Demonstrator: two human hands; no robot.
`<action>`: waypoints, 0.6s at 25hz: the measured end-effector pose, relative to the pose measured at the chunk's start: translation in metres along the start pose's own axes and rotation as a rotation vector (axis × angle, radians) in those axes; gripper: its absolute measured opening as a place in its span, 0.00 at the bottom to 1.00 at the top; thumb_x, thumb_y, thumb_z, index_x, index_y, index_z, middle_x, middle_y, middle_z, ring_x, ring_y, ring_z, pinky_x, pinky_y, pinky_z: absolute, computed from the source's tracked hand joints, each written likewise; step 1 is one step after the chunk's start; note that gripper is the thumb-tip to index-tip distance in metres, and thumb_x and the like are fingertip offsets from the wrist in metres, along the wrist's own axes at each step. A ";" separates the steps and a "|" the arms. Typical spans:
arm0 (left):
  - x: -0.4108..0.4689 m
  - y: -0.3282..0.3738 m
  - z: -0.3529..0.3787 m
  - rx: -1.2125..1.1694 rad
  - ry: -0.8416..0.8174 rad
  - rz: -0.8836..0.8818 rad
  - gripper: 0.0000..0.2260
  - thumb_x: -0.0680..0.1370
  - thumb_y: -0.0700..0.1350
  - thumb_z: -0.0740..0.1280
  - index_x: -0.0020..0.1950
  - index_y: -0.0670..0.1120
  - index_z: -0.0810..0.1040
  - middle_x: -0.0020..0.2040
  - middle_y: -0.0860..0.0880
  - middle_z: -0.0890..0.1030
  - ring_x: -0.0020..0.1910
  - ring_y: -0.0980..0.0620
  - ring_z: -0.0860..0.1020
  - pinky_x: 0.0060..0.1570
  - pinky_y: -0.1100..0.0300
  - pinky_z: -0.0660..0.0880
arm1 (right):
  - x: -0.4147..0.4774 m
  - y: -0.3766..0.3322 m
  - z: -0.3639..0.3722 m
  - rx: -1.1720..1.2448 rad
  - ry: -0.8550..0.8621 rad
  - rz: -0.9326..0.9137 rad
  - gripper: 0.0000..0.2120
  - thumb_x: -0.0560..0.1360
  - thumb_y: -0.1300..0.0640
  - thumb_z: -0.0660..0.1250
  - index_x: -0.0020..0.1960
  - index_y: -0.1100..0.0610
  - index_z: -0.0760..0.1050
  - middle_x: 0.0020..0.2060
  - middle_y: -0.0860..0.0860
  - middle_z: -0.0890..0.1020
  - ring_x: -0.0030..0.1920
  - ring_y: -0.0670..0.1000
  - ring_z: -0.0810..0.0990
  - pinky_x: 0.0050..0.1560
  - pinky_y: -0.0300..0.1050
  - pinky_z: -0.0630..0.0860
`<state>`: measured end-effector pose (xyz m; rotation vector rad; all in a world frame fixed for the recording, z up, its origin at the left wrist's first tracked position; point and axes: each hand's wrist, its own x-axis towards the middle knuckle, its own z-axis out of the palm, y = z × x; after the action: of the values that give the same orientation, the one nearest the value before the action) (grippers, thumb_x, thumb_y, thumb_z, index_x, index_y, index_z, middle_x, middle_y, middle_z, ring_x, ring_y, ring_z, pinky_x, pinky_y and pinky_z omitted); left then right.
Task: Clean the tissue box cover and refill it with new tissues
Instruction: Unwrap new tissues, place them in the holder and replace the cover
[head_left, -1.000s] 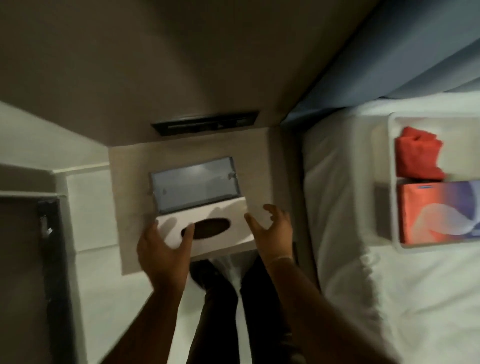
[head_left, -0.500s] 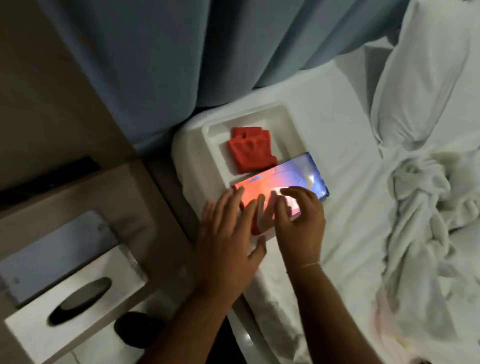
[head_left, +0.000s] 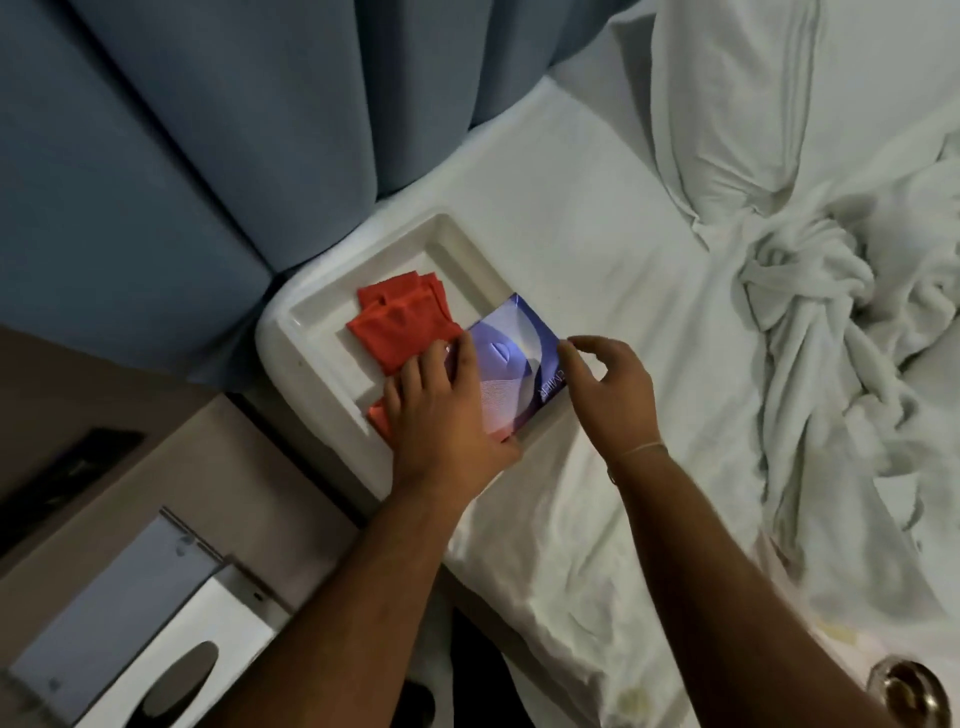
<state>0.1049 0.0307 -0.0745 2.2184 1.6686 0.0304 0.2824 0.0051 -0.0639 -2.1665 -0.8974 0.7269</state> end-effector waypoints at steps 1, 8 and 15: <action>0.000 0.002 -0.003 0.000 0.029 0.008 0.53 0.63 0.67 0.74 0.83 0.48 0.61 0.76 0.43 0.69 0.72 0.40 0.67 0.71 0.42 0.63 | 0.002 -0.001 -0.002 0.062 0.021 0.021 0.12 0.83 0.47 0.69 0.60 0.53 0.85 0.58 0.46 0.85 0.56 0.37 0.80 0.57 0.33 0.73; -0.024 0.007 -0.041 -0.052 0.195 0.086 0.50 0.63 0.65 0.72 0.83 0.52 0.62 0.79 0.43 0.68 0.75 0.40 0.67 0.72 0.38 0.61 | 0.014 -0.021 -0.022 0.438 -0.076 0.076 0.15 0.85 0.58 0.60 0.54 0.57 0.87 0.50 0.53 0.89 0.50 0.48 0.85 0.49 0.38 0.80; -0.031 -0.029 -0.063 -0.125 0.200 0.139 0.52 0.63 0.65 0.74 0.84 0.53 0.60 0.81 0.45 0.66 0.77 0.41 0.67 0.74 0.35 0.60 | 0.034 -0.026 -0.028 0.584 -0.461 0.170 0.16 0.80 0.69 0.58 0.50 0.60 0.85 0.45 0.56 0.88 0.44 0.52 0.84 0.44 0.43 0.81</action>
<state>0.0539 0.0264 -0.0182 2.2942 1.5585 0.3928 0.3129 0.0345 -0.0354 -1.5860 -0.6112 1.4144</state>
